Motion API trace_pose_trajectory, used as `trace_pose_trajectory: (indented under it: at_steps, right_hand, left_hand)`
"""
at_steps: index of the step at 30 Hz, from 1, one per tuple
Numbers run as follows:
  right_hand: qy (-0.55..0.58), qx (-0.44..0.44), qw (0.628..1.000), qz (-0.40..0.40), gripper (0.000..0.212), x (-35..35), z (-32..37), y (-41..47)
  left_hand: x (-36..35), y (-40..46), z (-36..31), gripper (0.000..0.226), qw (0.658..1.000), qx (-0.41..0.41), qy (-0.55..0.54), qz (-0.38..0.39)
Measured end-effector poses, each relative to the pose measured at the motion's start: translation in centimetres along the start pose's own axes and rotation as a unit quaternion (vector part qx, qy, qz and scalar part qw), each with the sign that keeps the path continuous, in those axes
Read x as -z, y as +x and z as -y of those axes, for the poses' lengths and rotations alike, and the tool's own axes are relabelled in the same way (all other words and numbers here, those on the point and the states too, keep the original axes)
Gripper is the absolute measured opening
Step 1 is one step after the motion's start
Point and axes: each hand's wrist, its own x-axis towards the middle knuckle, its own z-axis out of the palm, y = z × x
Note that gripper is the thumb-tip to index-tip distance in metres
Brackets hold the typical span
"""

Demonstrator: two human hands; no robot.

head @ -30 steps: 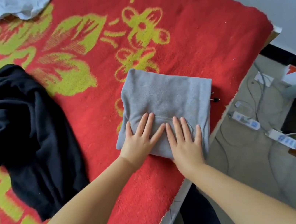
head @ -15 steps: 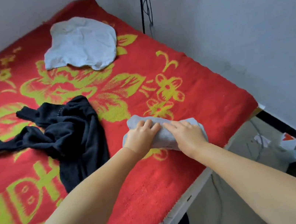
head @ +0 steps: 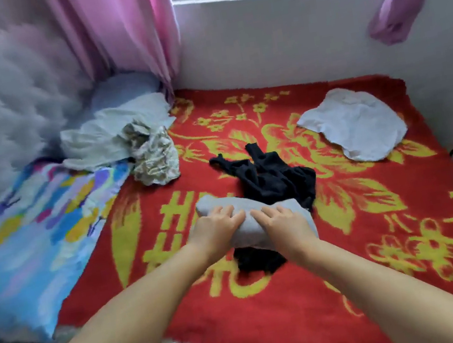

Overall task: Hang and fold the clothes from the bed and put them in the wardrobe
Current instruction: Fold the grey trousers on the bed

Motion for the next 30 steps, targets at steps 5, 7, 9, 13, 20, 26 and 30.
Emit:
trace_pose_trajectory:
  at_steps: [5, 7, 9, 13, 20, 26, 30]
  right_hand:
    - [-0.029, 0.181, 0.983, -0.003, 0.054, 0.6, 14.2, 3.1]
    - [-0.040, 0.251, 0.967, -0.005, 0.054, 0.3, 21.1, 3.0]
    - [-0.054, 0.319, 0.946, 0.001, 0.059, -0.2, 28.5, 1.8]
    - [-0.063, 0.419, 0.905, 0.034, 0.075, -2.7, 42.9, -3.5]
    - [-0.099, 0.562, 0.815, 0.097, 0.077, -9.0, 63.5, -17.1]
    - [-0.129, 0.646, 0.740, 0.135, 0.082, -12.9, 75.3, -26.5]
    - [-0.147, 0.680, 0.699, 0.165, 0.088, -15.2, 81.2, -30.2]
  left_hand:
    - [-0.3, -13.8, 8.5, 0.046, 0.985, 0.173, -0.018, 0.012]
    - [-0.6, -21.0, 11.1, 0.052, 0.971, 0.235, -0.041, 0.013]
    - [-1.1, -28.8, 12.8, 0.058, 0.956, 0.291, -0.042, 0.018]
    - [-2.8, -44.8, 14.2, 0.060, 0.916, 0.395, -0.057, 0.040]
    - [-6.4, -70.6, 10.7, 0.059, 0.828, 0.542, -0.094, 0.104]
    - [-8.5, -85.2, 6.6, 0.063, 0.744, 0.642, -0.137, 0.126]
    - [-10.4, -91.5, 4.9, 0.056, 0.701, 0.686, -0.155, 0.115]
